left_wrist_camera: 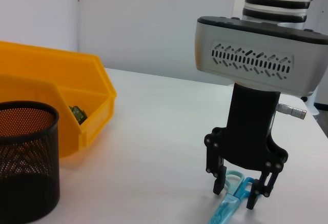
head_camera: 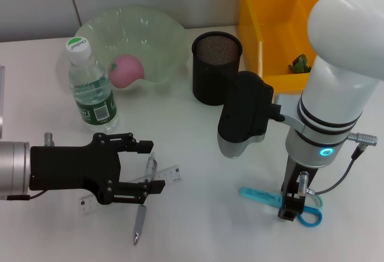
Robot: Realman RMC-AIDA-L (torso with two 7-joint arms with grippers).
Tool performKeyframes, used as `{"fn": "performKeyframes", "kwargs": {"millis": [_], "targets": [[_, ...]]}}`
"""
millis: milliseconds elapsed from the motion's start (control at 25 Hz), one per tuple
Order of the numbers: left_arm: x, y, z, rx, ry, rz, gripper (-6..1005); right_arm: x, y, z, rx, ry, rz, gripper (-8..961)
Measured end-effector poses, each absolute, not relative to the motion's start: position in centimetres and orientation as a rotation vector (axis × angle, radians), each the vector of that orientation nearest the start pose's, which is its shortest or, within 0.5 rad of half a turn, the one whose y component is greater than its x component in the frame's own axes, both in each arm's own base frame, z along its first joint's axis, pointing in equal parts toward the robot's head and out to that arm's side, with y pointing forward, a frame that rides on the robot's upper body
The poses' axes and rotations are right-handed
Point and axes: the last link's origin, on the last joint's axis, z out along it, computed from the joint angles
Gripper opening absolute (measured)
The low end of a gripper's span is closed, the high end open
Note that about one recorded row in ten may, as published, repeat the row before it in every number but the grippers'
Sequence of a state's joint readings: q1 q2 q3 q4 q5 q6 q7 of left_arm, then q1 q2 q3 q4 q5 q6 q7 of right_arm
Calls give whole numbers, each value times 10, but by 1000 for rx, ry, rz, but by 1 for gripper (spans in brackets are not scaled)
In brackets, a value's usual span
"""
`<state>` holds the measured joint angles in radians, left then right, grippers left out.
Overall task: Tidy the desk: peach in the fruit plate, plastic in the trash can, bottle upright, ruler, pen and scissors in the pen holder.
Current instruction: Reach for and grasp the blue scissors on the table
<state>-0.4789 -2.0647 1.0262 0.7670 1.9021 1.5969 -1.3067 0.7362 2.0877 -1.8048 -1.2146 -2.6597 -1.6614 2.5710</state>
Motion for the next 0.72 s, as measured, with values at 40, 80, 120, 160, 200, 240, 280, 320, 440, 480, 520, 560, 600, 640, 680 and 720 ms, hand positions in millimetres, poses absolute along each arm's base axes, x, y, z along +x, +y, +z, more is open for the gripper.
{"fn": "performKeyframes", "kwargs": {"millis": [40, 80, 120, 160, 200, 240, 280, 320, 440, 480, 520, 560, 600, 640, 680, 720], "targets": [[-241, 310, -19, -2984, -288, -576, 781, 169, 317, -63, -2739, 524, -1145, 469], [-241, 310, -19, -2984, -288, -576, 781, 169, 317, -63, -2739, 523, -1143, 469], [-241, 310, -19, -2985, -288, -576, 781, 169, 317, -64, -2738, 523, -1140, 469], [-241, 310, -19, -2984, -288, -575, 781, 169, 317, -64, -2739, 523, -1136, 469], [-241, 310, -19, -2984, -288, -575, 781, 169, 317, -64, -2739, 523, -1136, 468], [-241, 310, -19, -2984, -288, -575, 780, 169, 317, -64, -2739, 525, -1136, 468], [-241, 310, -19, -2984, -288, -575, 780, 170, 317, -64, -2740, 527, -1136, 468], [-241, 310, -19, -2984, -288, -575, 780, 170, 317, -65, -2741, 527, -1137, 468], [-240, 310, -19, -2985, -287, -575, 780, 170, 315, -66, -2742, 520, -1141, 468], [-240, 310, -19, -2985, -287, -575, 780, 170, 315, -66, -2742, 519, -1141, 468], [-240, 310, -19, -2985, -287, -575, 780, 171, 315, -66, -2742, 520, -1142, 468], [-240, 310, -19, -2985, -287, -575, 780, 171, 314, -66, -2741, 524, -1143, 468], [-240, 310, -19, -2984, -287, -575, 780, 171, 314, -66, -2741, 524, -1143, 468], [-240, 310, -19, -2985, -288, -575, 780, 172, 314, -66, -2740, 526, -1142, 468], [-240, 310, -19, -2985, -288, -576, 779, 172, 314, -66, -2740, 528, -1142, 467], [-240, 310, -19, -2985, -288, -576, 779, 172, 314, -66, -2739, 530, -1141, 467]]}}
